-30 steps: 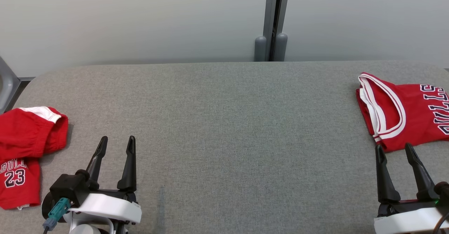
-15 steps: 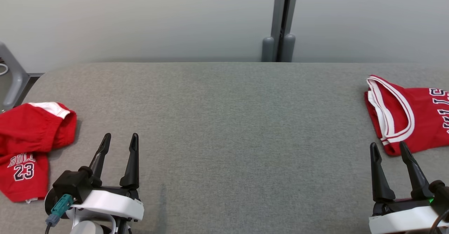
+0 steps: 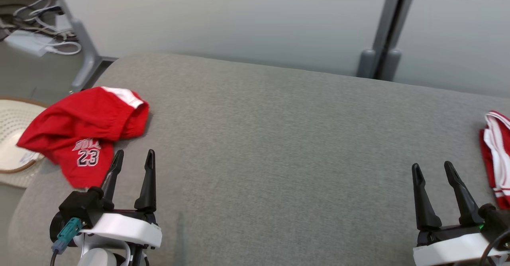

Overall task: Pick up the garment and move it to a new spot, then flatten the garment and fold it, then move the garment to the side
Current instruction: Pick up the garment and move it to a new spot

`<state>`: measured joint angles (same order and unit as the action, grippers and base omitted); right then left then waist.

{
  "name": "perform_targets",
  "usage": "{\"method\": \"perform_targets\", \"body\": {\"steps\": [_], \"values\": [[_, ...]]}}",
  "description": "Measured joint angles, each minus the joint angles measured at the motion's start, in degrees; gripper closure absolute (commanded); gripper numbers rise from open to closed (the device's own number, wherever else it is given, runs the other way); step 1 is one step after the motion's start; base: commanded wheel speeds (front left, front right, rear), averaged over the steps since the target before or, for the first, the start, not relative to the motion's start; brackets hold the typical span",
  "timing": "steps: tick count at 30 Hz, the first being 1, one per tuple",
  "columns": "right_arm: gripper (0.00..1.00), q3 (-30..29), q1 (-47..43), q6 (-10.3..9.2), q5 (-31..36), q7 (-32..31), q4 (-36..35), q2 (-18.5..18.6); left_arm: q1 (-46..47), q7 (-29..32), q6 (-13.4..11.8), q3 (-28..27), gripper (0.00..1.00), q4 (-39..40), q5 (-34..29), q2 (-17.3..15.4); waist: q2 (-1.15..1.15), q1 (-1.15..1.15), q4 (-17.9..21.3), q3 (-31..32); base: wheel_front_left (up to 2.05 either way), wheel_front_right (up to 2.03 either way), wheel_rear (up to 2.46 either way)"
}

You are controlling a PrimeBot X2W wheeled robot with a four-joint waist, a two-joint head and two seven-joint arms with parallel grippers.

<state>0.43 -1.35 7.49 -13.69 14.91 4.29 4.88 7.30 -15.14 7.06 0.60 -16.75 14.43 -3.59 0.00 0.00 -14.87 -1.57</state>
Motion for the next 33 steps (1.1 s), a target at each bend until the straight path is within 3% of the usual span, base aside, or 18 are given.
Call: {"method": "perform_targets", "body": {"steps": [16,33], "values": [[0.0,3.3,2.26,0.0,-0.79,-0.01,2.08,0.46,0.55,0.0,0.2,-0.69,0.0,-1.43,-0.05,0.4,0.0,0.0,-10.37,-1.04,0.0,0.0,0.0],[0.0,4.08,2.6,0.0,-1.01,0.0,2.68,0.58,2.65,0.0,0.33,-0.2,0.0,-2.72,1.51,-0.21,0.0,0.0,-12.79,-0.97,0.0,0.0,0.0]]}}
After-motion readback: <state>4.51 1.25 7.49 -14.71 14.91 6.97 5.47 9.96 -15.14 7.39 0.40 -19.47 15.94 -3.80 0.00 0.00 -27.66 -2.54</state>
